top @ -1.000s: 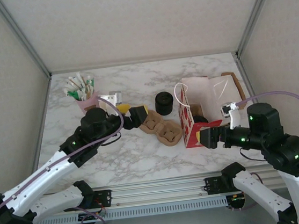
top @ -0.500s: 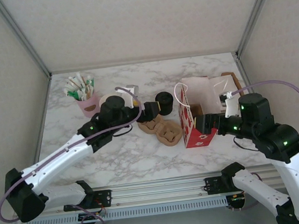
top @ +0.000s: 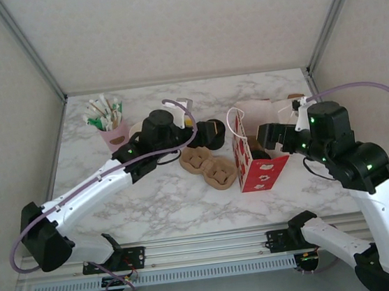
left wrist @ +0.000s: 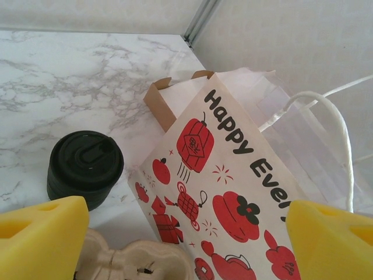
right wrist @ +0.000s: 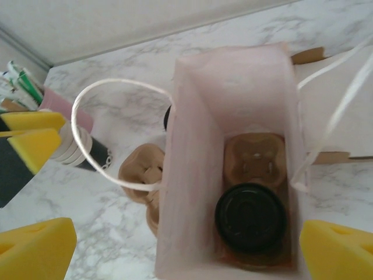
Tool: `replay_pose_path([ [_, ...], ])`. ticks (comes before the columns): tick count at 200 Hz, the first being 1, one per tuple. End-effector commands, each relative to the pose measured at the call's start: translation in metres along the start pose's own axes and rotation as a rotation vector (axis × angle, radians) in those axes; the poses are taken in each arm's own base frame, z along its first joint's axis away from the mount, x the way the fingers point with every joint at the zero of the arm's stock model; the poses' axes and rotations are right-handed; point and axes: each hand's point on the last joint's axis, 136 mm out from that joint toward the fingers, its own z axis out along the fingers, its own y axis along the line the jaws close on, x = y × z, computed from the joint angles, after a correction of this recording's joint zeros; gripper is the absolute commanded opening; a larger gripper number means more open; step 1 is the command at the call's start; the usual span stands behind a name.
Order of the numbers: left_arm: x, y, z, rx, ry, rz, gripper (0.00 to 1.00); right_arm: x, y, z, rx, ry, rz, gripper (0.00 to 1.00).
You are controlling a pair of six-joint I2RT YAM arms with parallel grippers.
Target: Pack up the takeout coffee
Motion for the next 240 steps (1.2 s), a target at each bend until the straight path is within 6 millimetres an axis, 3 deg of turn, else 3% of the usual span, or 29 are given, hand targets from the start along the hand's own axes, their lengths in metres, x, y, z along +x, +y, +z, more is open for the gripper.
replay_pose_path([
  [1,-0.010,-0.003,-0.002,-0.012,-0.001,0.037,0.87,-0.013,0.003,-0.006,0.007,-0.038,-0.030,0.99],
  [45,-0.023,0.013,-0.026,-0.099,-0.034,0.041,0.88,-0.007,0.049,-0.002,-0.252,0.014,-0.080,0.99],
  [63,-0.027,0.028,-0.041,-0.170,-0.053,0.037,0.99,-0.005,0.068,0.001,-0.354,0.055,-0.054,0.99],
  [80,-0.031,0.044,-0.056,-0.242,-0.066,0.032,1.00,-0.002,0.085,0.005,-0.451,0.093,-0.022,0.99],
  [161,-0.065,0.117,-0.130,-0.492,-0.157,-0.029,1.00,0.016,0.108,0.036,-0.473,0.178,-0.075,0.99],
  [198,-0.073,0.150,-0.151,-0.620,-0.135,-0.063,0.88,0.017,0.131,0.044,-0.472,0.205,-0.149,0.99],
  [240,-0.070,0.187,-0.154,-0.709,-0.063,-0.126,0.71,0.025,0.155,0.060,-0.421,0.246,-0.261,0.99],
])
